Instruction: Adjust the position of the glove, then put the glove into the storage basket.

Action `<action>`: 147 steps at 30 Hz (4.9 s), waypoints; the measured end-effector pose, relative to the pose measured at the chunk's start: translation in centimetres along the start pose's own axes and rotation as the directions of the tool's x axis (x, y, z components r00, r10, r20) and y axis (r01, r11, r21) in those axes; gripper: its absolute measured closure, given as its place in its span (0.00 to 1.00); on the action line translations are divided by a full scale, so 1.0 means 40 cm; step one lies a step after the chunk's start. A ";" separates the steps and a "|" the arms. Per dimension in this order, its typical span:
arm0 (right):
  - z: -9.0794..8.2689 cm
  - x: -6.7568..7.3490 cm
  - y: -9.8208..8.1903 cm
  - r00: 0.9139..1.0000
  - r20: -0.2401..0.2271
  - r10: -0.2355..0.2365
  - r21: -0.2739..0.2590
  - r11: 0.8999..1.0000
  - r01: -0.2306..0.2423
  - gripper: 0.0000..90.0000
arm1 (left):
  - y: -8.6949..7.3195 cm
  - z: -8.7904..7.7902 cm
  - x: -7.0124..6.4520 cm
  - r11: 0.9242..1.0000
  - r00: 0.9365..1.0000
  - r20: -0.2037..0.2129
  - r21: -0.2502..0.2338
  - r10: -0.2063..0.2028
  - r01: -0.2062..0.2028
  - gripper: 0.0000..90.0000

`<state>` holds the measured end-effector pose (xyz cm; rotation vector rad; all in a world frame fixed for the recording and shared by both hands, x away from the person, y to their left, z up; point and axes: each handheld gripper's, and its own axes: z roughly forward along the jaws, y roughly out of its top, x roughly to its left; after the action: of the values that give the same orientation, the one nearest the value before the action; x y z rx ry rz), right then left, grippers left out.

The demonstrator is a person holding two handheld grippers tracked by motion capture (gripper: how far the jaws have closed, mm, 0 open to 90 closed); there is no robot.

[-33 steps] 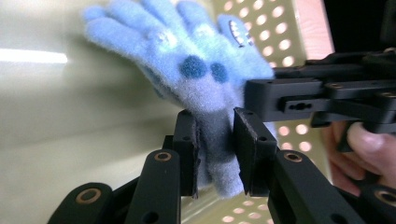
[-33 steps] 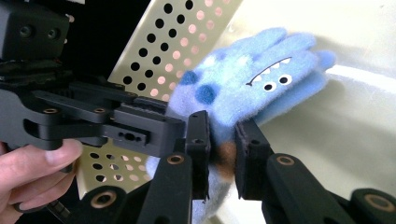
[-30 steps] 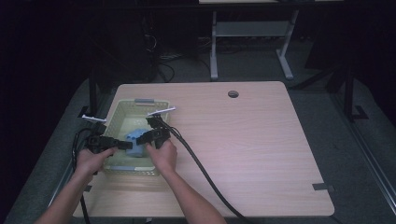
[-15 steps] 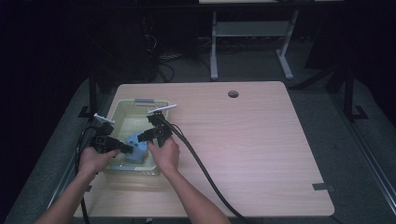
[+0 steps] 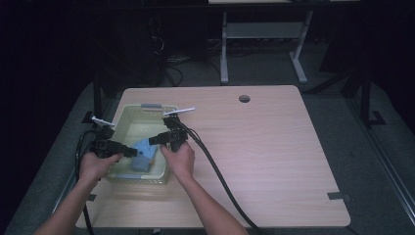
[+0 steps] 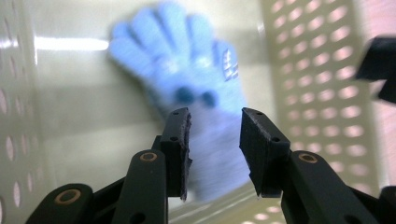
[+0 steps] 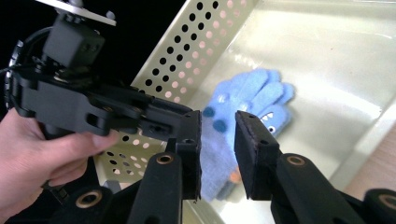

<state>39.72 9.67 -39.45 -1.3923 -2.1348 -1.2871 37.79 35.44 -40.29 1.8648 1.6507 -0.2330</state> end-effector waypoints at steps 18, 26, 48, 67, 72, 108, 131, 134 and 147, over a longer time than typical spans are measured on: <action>-0.100 -0.039 -0.008 0.996 -0.079 0.036 -0.086 0.995 -0.043 0.73 | 0.017 -0.039 -0.063 0.995 0.993 0.097 -0.085 0.060 -0.052 0.69; -0.139 -0.068 -0.003 0.994 -0.101 0.042 -0.121 0.991 -0.055 0.69 | 0.021 -0.038 -0.094 0.991 0.987 0.141 -0.122 0.080 -0.063 0.66; -0.247 -0.117 -0.006 0.986 -0.156 0.063 -0.196 0.976 -0.093 0.53 | 0.030 -0.014 -0.183 0.979 0.960 0.236 -0.169 0.151 -0.113 0.54; -0.355 -0.200 -0.037 0.988 -0.110 0.110 -0.241 0.961 -0.134 0.45 | 0.028 0.024 -0.267 0.972 0.934 0.290 -0.169 0.209 -0.165 0.45; -0.380 -0.223 -0.052 0.987 -0.106 0.122 -0.253 0.957 -0.146 0.44 | 0.031 0.038 -0.281 0.972 0.933 0.291 -0.161 0.212 -0.171 0.44; -0.572 -0.378 -0.167 0.977 -0.064 0.202 -0.343 0.915 -0.211 0.41 | 0.019 0.151 -0.438 0.955 0.887 0.354 -0.127 0.295 -0.267 0.38; -0.669 -0.454 -0.246 0.966 -0.024 0.259 -0.368 0.896 -0.249 0.38 | 0.001 0.240 -0.502 0.952 0.869 0.387 -0.111 0.306 -0.286 0.32; -0.678 -0.461 -0.253 0.965 -0.022 0.261 -0.373 0.894 -0.250 0.38 | -0.004 0.251 -0.508 0.951 0.866 0.395 -0.104 0.308 -0.290 0.32; -0.699 -0.504 -0.308 0.958 -0.011 0.287 -0.364 0.891 -0.271 0.37 | -0.038 0.297 -0.528 0.948 0.861 0.400 -0.086 0.314 -0.306 0.30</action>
<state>33.18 -26.16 -43.13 -1.8089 -1.6908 -1.5953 35.36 11.29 -39.17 1.8791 1.0500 -0.4353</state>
